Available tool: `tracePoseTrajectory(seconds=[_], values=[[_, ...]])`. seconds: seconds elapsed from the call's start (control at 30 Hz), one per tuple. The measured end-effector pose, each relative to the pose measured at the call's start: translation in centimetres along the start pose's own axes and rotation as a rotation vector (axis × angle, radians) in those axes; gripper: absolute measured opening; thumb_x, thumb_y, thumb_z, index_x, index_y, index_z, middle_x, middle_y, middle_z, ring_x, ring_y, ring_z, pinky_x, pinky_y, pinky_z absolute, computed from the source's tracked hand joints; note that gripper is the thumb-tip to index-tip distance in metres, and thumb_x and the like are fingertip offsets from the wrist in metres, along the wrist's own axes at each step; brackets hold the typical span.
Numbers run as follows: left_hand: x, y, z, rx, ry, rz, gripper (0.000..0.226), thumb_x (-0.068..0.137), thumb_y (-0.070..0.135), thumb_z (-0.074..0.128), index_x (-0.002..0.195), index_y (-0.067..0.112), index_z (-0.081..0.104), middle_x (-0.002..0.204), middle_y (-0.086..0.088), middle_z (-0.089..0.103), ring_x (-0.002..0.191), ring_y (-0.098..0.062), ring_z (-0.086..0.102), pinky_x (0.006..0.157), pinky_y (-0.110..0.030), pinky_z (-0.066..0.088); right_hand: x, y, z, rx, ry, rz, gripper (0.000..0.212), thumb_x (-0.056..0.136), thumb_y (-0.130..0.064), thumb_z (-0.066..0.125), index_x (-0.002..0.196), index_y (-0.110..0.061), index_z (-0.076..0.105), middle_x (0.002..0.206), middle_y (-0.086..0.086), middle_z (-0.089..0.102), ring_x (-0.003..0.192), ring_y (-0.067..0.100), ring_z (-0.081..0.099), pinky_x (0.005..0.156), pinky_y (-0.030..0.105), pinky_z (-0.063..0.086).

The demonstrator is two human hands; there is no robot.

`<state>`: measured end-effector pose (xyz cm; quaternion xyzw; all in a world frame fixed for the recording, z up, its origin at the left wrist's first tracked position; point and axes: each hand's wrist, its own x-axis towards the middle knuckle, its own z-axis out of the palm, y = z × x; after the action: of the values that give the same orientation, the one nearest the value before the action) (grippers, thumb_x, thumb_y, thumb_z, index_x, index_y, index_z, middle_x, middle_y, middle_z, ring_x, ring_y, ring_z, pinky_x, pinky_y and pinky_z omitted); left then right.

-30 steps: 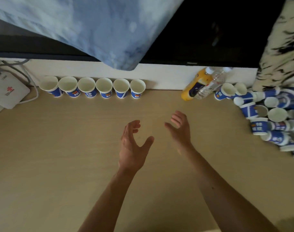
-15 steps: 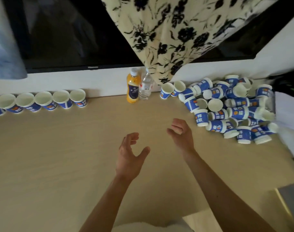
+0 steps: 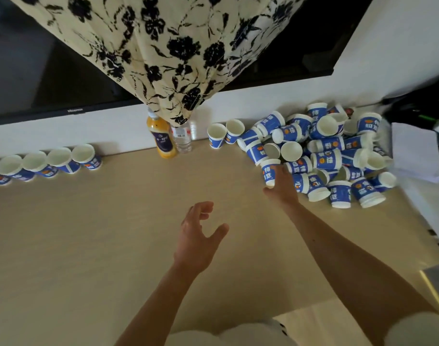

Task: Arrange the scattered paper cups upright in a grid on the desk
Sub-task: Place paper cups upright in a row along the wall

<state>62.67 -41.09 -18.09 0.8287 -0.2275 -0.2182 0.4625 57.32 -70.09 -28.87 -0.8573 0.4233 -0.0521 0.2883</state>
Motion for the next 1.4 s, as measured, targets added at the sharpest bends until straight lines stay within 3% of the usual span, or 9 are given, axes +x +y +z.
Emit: tracePoseTrajectory(seconds=[0.17, 0.5, 0.73, 0.87, 1.03, 1.1, 1.27, 1.33, 1.4], values=[[-0.2, -0.1, -0.4, 0.041, 0.027, 0.008, 0.048, 0.081, 0.025, 0.082, 0.121, 0.026, 0.058, 0.118, 0.013, 0.062, 0.106, -0.002, 0.058, 0.082, -0.019, 0.047, 2.6, 1.1, -0.1, -0.253, -0.108, -0.095, 0.092, 0.076, -0.009, 0.08, 0.153, -0.015, 0.029, 0.161, 0.009, 0.025, 0.146, 0.034, 0.026, 0.108, 0.052, 0.041], [-0.3, -0.1, 0.4, 0.063, 0.03, -0.016, 0.047, 0.081, 0.026, 0.081, 0.122, 0.026, 0.058, 0.119, 0.015, 0.061, 0.107, -0.003, 0.058, 0.078, -0.011, 0.043, 3.1, 0.5, -0.4, -0.318, -0.165, -0.126, 0.108, 0.078, -0.018, 0.082, 0.159, -0.018, 0.012, 0.152, 0.014, 0.03, 0.139, 0.035, 0.032, 0.102, 0.048, 0.042], [-0.5, -0.3, 0.9, 0.091, 0.025, -0.007, 0.047, 0.08, 0.029, 0.082, 0.121, 0.029, 0.058, 0.119, 0.016, 0.061, 0.107, 0.001, 0.058, 0.084, -0.025, 0.051, 5.5, 0.2, -1.3, -0.249, -0.24, -0.095, 0.099, 0.087, -0.027, 0.076, 0.16, -0.017, 0.011, 0.149, 0.019, 0.041, 0.133, 0.038, 0.047, 0.101, 0.049, 0.044], [-0.4, -0.4, 0.7, 0.107, 0.025, -0.003, 0.048, 0.081, 0.029, 0.082, 0.122, 0.028, 0.058, 0.119, 0.017, 0.061, 0.107, 0.004, 0.057, 0.081, -0.017, 0.048, 6.3, 0.6, -1.6, -0.189, -0.266, -0.063, 0.081, 0.086, -0.023, 0.075, 0.153, -0.017, 0.03, 0.14, 0.017, 0.054, 0.125, 0.037, 0.055, 0.095, 0.048, 0.05], [-0.2, -0.3, 0.7, 0.107, 0.01, -0.007, 0.048, 0.081, 0.029, 0.081, 0.123, 0.028, 0.057, 0.12, 0.017, 0.06, 0.108, 0.007, 0.055, 0.081, -0.012, 0.046, 5.8, 1.4, -1.1, -0.202, -0.168, -0.048, 0.028, 0.091, -0.02, 0.066, 0.113, -0.008, 0.056, 0.111, 0.016, 0.065, 0.102, 0.035, 0.062, 0.074, 0.038, 0.045], [-0.2, -0.3, 1.0, 0.096, 0.003, -0.007, 0.046, 0.081, 0.028, 0.081, 0.121, 0.028, 0.058, 0.119, 0.017, 0.06, 0.107, 0.006, 0.056, 0.08, -0.01, 0.045, 5.0, 1.5, -1.1, -0.207, -0.155, -0.028, 0.016, 0.094, -0.019, 0.063, 0.105, -0.007, 0.061, 0.104, 0.014, 0.067, 0.098, 0.032, 0.063, 0.072, 0.036, 0.045], [0.0, -0.2, 2.0, 0.114, -0.019, 0.003, 0.047, 0.081, 0.03, 0.081, 0.122, 0.026, 0.059, 0.119, 0.017, 0.06, 0.106, 0.004, 0.057, 0.083, -0.016, 0.047, 2.0, 1.1, -2.1, -0.06, -0.213, -0.087, 0.011, 0.095, -0.012, 0.061, 0.102, -0.006, 0.067, 0.097, 0.008, 0.067, 0.092, 0.026, 0.062, 0.073, 0.031, 0.042], [0.2, -0.2, 2.5, 0.119, -0.031, 0.005, 0.048, 0.08, 0.03, 0.082, 0.122, 0.024, 0.06, 0.119, 0.015, 0.06, 0.106, 0.001, 0.057, 0.082, -0.015, 0.045, 0.5, 0.4, -2.7, 0.04, -0.247, -0.141, 0.005, 0.092, -0.011, 0.062, 0.09, -0.015, 0.065, 0.086, 0.002, 0.065, 0.082, 0.021, 0.06, 0.067, 0.028, 0.038], [0.5, -0.1, 2.7, 0.134, -0.034, 0.003, 0.05, 0.079, 0.028, 0.082, 0.124, 0.022, 0.059, 0.12, 0.012, 0.06, 0.105, -0.003, 0.057, 0.084, -0.013, 0.043, -1.5, -0.7, -3.5, 0.144, -0.278, -0.21, 0.011, 0.088, -0.009, 0.064, 0.084, -0.019, 0.065, 0.078, -0.005, 0.064, 0.073, 0.013, 0.059, 0.065, 0.026, 0.04]])
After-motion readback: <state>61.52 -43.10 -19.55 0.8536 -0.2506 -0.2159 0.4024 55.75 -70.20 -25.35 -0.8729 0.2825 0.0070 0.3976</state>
